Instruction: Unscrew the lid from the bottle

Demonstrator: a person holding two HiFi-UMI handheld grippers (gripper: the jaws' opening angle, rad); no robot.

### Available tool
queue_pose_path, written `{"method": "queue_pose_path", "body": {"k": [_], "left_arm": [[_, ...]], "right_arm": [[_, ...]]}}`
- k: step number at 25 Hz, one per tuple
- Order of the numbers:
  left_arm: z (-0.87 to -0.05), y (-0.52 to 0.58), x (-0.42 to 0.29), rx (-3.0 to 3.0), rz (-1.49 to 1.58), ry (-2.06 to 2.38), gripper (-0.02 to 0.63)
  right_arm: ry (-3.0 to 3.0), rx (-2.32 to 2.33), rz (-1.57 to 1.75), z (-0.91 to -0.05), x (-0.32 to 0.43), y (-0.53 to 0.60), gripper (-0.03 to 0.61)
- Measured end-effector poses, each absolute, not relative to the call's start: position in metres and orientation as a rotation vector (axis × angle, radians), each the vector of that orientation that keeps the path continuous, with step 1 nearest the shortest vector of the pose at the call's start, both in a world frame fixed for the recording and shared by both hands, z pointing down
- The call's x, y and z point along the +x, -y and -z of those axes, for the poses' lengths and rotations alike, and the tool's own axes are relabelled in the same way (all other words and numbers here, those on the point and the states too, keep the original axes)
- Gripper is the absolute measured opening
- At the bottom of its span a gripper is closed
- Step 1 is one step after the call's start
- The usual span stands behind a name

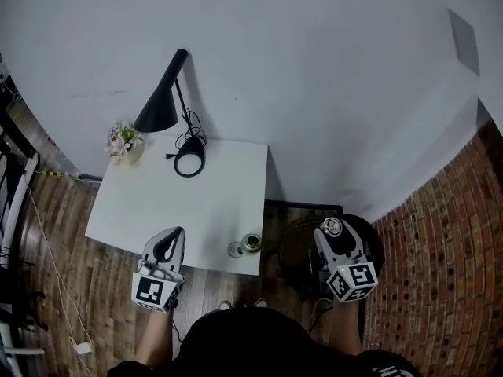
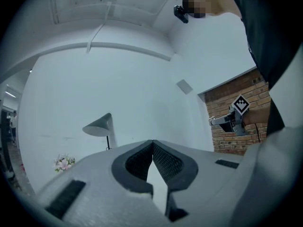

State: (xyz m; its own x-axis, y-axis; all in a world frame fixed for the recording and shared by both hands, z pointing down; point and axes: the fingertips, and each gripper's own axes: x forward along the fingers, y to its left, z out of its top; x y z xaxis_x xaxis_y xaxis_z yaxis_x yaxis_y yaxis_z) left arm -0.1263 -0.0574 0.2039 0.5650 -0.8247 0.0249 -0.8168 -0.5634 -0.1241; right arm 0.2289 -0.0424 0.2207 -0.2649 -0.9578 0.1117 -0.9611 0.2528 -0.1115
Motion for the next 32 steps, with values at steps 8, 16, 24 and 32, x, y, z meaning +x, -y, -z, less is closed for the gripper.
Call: {"method": "queue_pose_path", "body": {"k": [8, 16, 24, 32], "left_arm": [[-0.204, 0.049, -0.126, -2.690, 0.105, -1.442, 0.023], [-0.206, 0.038, -0.129, -2.691, 0.096, -1.458, 0.023], [-0.209, 0.027, -0.127, -2.713, 0.096, -1.440, 0.023], [-0.211, 0.021, -0.128, -2.724, 0.105, -1.419, 0.023]], "right_arm": [[2.475, 1.882, -0.240, -0.226, 0.224, 0.037, 0.265], [2.483, 1.859, -0.225, -0.225, 0.217, 0.033, 0.267], [2.474, 1.842, -0.184, -0.225, 0.209, 0.023, 0.265], [2.463, 1.857, -0.188, -0.226, 0.206, 0.010, 0.265]]}}
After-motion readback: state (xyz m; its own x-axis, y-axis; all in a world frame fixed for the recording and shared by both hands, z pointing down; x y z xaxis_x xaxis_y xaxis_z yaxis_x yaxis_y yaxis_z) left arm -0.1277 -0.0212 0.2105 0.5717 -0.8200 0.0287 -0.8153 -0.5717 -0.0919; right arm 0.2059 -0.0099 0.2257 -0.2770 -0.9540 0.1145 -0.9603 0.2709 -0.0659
